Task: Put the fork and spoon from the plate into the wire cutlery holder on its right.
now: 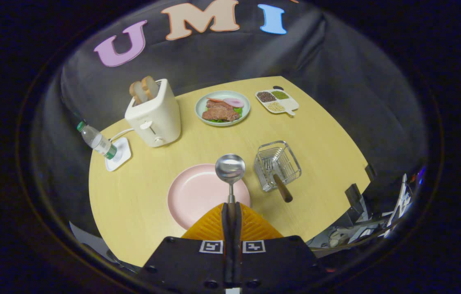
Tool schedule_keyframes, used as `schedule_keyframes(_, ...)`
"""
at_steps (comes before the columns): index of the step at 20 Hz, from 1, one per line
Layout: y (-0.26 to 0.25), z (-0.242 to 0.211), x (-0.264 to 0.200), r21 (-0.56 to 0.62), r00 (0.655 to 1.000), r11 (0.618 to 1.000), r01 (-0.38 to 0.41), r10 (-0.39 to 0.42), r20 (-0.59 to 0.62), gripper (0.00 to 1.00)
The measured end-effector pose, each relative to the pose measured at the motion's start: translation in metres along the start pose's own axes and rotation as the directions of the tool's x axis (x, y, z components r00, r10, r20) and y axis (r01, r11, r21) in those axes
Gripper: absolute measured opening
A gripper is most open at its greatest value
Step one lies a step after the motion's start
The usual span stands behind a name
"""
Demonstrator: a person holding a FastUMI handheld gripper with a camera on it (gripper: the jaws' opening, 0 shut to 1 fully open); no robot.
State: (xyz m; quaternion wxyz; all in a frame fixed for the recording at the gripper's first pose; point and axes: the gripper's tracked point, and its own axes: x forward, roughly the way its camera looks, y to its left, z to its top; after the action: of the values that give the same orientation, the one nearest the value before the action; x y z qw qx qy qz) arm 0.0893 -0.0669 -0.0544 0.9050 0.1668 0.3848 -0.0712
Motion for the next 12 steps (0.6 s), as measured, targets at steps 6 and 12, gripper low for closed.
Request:
schedule_keyframes(6, -0.029, 0.023, 0.019, 0.193, 0.997, 0.98, 0.044, -0.031, -0.073, 0.03)
schedule_keyframes(12, -0.057, 0.016, 0.048, 0.303, 0.972, 0.945, 0.124, -0.055, -0.227, 0.04)
